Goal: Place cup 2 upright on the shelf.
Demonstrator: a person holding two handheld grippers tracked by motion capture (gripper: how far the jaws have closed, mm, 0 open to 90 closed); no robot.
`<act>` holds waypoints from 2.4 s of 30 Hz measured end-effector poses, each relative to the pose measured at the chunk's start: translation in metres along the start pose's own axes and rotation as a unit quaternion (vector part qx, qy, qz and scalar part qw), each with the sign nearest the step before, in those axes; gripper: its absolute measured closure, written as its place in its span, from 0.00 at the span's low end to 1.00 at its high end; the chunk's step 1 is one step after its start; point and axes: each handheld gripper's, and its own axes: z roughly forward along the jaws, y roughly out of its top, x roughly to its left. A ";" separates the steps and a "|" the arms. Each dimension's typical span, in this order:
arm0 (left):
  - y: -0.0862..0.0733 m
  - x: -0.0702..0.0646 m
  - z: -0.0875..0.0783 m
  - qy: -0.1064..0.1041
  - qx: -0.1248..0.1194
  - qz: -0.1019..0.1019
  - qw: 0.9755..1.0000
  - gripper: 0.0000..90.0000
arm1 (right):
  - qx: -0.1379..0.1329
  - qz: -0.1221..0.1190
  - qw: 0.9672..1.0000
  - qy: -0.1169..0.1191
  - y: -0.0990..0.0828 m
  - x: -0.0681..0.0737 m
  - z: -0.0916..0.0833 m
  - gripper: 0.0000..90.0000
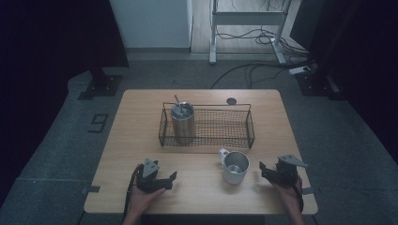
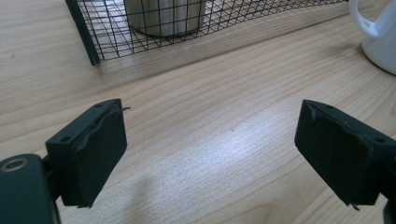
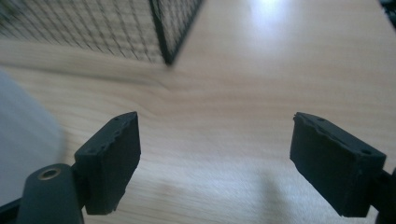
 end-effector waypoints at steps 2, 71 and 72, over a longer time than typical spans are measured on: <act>0.000 0.001 0.000 -0.012 -0.003 -0.013 1.000 0.11 | -0.005 0.000 1.000 0.002 0.001 0.001 -0.002 0.18; 0.003 -0.003 0.012 -0.001 0.029 0.023 0.999 0.14 | -0.024 -0.084 0.990 0.109 0.021 0.118 0.014 0.06; 0.003 -0.003 0.012 -0.001 0.029 0.023 0.999 0.14 | -0.024 -0.084 0.990 0.109 0.021 0.118 0.014 0.06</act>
